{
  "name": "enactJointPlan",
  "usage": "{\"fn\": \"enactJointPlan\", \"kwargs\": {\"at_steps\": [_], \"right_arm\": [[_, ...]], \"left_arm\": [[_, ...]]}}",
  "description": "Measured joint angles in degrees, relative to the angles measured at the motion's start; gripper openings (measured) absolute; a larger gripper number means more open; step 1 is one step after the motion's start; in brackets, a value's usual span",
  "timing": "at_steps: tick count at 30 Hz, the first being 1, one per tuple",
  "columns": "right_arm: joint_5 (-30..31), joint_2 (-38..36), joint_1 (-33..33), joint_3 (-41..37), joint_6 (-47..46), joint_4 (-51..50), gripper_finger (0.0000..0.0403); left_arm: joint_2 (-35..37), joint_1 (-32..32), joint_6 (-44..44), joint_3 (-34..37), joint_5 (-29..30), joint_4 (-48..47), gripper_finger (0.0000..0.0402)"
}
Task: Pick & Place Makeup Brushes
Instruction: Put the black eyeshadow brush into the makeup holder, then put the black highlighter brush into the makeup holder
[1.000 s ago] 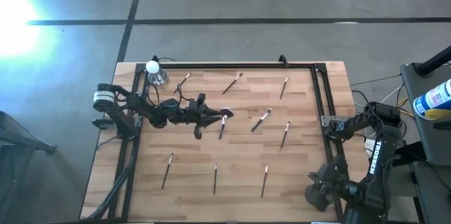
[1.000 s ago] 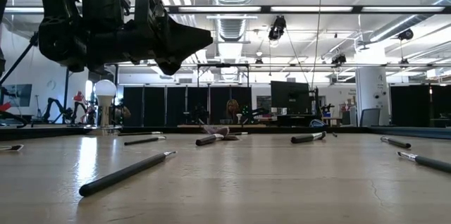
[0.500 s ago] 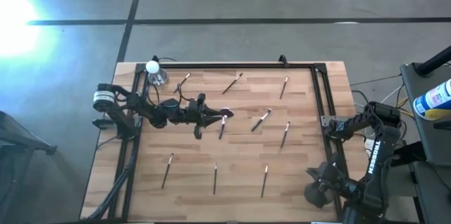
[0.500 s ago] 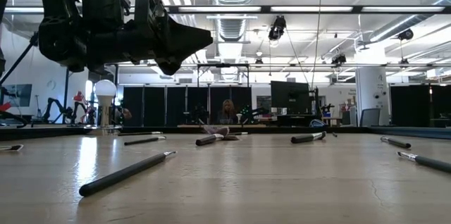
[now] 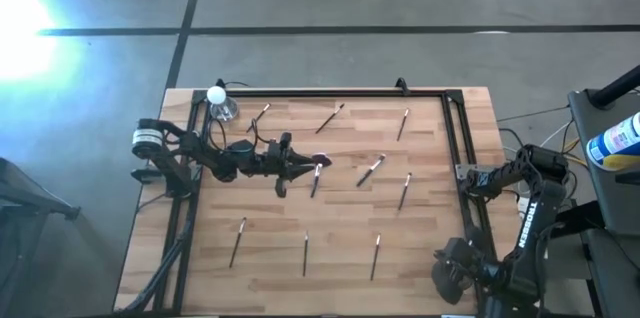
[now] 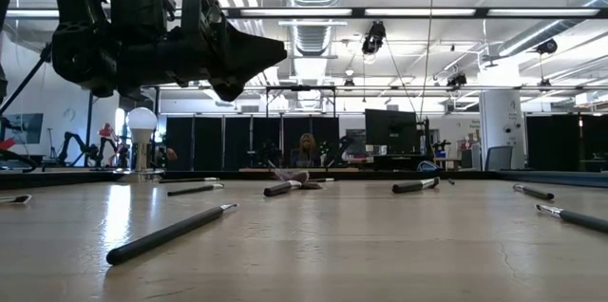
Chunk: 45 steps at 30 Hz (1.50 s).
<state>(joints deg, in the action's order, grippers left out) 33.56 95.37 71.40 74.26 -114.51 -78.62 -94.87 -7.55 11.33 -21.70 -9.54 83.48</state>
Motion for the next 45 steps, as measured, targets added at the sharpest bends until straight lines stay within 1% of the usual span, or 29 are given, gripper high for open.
{"fn": "enactJointPlan", "kwargs": {"at_steps": [5,8,12,15,19,25,28,31,34,37,40,45], "right_arm": [[-3.7,0.0,0.0,-0.5,-1.2,0.2,0.0031],[-4.2,0.0,-0.1,-0.5,-1.2,0.2,0.0044],[-5.6,0.0,-0.1,-0.6,-0.7,0.3,0.0049],[-6.5,0.0,-0.2,-0.6,0.1,0.6,0.0039],[-6.6,0.0,-0.4,-0.6,1.7,0.9,0.0013],[-6.4,-0.4,-1.7,-0.6,4.0,0.8,0.0008],[-3.3,-0.8,-3.6,-0.6,7.0,1.2,0.0008],[-0.9,-1.0,-7.3,-0.6,13.8,1.6,0.0008],[1.0,-1.6,-12.9,-1.2,25.9,5.7,0.0008],[1.2,-2.6,-19.4,-3.7,41.8,14.9,0.0008],[0.5,-4.5,-26.1,-7.7,56.6,26.2,0.0008],[-2.8,-8.4,-35.8,-16.3,75.4,45.0,0.0008]], "left_arm": [[0.0,0.0,0.0,0.1,0.0,0.0,0.0083],[0.0,0.0,0.0,0.1,0.0,0.0,0.0083],[0.0,0.0,0.0,0.1,0.0,0.0,0.0083],[0.0,0.0,0.0,0.2,0.0,0.0,0.0083],[0.0,0.0,0.0,0.3,0.0,0.0,0.0083],[0.0,0.0,0.0,0.3,0.0,-0.1,0.0083],[0.0,0.0,0.0,0.3,0.0,-1.5,0.0083],[0.0,0.0,0.0,0.3,0.0,-3.3,0.0083],[0.0,0.0,0.0,0.4,0.0,-4.8,0.0083],[0.0,0.0,-0.3,0.4,0.0,-5.8,0.0083],[0.0,0.0,-0.5,0.4,0.0,-6.6,0.0083],[0.0,0.0,-0.9,0.4,-0.3,-7.3,0.0083]]}}
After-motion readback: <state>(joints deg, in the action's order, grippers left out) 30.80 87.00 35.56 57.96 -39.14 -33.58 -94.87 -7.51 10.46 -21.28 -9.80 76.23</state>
